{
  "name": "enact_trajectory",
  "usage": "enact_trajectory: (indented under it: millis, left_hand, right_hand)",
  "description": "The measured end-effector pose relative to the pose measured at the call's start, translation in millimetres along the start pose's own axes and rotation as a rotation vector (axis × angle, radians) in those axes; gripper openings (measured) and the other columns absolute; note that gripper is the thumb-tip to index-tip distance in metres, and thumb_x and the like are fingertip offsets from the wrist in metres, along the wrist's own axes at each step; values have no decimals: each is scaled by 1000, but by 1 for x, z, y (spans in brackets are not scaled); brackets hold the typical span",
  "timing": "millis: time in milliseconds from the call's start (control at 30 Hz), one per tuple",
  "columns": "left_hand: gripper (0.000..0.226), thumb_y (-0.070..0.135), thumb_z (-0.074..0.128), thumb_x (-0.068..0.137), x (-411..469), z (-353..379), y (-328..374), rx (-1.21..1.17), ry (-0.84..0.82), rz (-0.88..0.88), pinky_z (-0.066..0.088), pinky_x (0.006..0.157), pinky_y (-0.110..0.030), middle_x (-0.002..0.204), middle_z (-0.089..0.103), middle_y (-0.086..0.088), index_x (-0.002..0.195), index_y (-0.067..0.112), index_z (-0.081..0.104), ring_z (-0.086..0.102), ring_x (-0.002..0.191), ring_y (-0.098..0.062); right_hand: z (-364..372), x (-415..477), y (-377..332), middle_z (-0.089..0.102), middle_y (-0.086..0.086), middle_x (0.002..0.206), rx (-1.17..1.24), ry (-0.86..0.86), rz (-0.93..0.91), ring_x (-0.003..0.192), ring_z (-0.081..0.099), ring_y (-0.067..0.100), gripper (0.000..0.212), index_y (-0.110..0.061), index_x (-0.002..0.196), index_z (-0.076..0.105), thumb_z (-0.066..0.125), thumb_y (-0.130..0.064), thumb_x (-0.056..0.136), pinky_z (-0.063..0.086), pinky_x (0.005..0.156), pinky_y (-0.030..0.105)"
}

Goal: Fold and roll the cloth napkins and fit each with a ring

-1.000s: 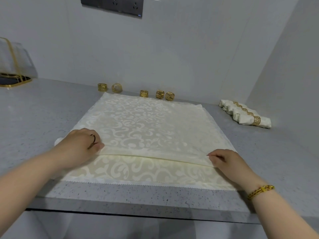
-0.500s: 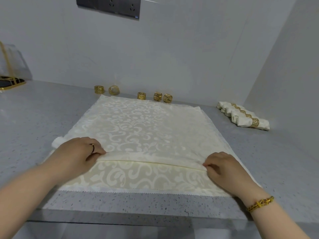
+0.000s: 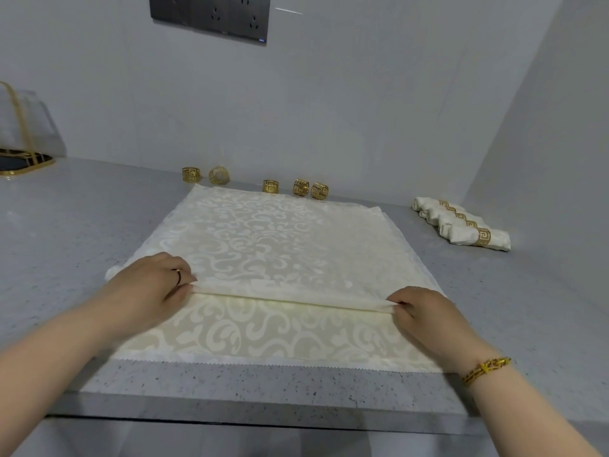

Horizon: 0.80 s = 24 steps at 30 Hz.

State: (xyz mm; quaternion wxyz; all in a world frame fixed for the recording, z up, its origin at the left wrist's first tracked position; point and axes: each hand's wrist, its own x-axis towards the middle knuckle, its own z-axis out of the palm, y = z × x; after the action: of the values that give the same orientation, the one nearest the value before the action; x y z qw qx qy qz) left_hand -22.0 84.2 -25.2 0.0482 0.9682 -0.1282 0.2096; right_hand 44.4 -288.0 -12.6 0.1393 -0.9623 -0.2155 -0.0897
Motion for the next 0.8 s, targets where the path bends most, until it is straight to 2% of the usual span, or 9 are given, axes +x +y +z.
enact_trajectory:
  millis: [33, 100, 200, 267, 333, 467, 633, 700, 800]
  left_hand:
    - [26, 14, 45, 92, 2, 0, -2, -11, 16, -35, 32, 64, -7, 95, 64, 9, 95, 16, 70, 56, 89, -10]
    - [27, 21, 41, 95, 3, -7, -4, -111, -98, -167, 31, 76, -13, 108, 56, 11, 114, 22, 60, 51, 105, -9]
    - [22, 18, 51, 91, 5, -19, -7, -384, -154, -279, 37, 73, -11, 94, 55, 20, 96, 39, 57, 55, 92, -3]
    - [28, 15, 58, 86, 4, -22, -9, -532, -218, -342, 38, 66, -11, 79, 59, 15, 86, 42, 53, 55, 75, -1]
    - [24, 15, 61, 85, 4, -19, -8, -570, -288, -381, 37, 60, -18, 65, 58, 6, 87, 37, 54, 52, 61, -9]
    - [11, 13, 63, 83, 0, -13, -8, -639, -298, -457, 34, 61, -25, 62, 53, -5, 86, 24, 61, 47, 64, -19]
    - [5, 16, 65, 82, 0, -13, -6, -633, -287, -466, 31, 59, -25, 44, 45, 6, 83, 19, 62, 39, 55, -17]
    - [5, 20, 65, 82, 2, -14, -3, -587, -296, -468, 32, 57, -22, 51, 51, 9, 84, 20, 61, 42, 55, -13]
    - [14, 28, 69, 78, 5, -14, -1, -458, -298, -471, 39, 66, -17, 88, 58, 5, 82, 26, 56, 54, 82, -9]
  right_hand:
    - [-3, -1, 1, 63, -3, 98, 57, -33, 39, 91, 54, 12, 23, -13, 104, 65, 46, -10, 91, 35, 67, 16]
    - [-11, -2, 1, 62, -9, 92, 138, -73, 92, 87, 54, 7, 23, -17, 100, 66, 46, -10, 91, 38, 66, 11]
    - [-20, -5, 4, 56, -14, 79, 241, -159, 136, 71, 50, 1, 21, -26, 96, 59, 45, -10, 92, 37, 63, 12]
    - [-20, -6, 5, 48, -11, 68, 262, -184, 157, 59, 41, 3, 18, -26, 93, 54, 46, -11, 91, 32, 55, 14]
    - [-16, -7, 6, 45, -9, 66, 281, -191, 171, 59, 39, 5, 18, -25, 83, 53, 48, -10, 90, 31, 56, 15]
    - [-13, -7, 4, 45, -7, 65, 294, -202, 191, 59, 38, 9, 27, -26, 69, 48, 47, -8, 89, 31, 57, 19]
    - [-11, -6, 3, 49, -5, 68, 265, -237, 222, 62, 40, 8, 15, -10, 76, 54, 45, -7, 87, 32, 59, 21]
    - [-10, -5, -1, 47, -4, 67, 212, -224, 213, 62, 38, 9, 13, -9, 73, 50, 45, -9, 85, 30, 58, 23]
    - [-10, -3, -5, 44, -8, 64, 50, -231, 206, 60, 38, 9, 20, -19, 65, 42, 48, -15, 84, 28, 56, 21]
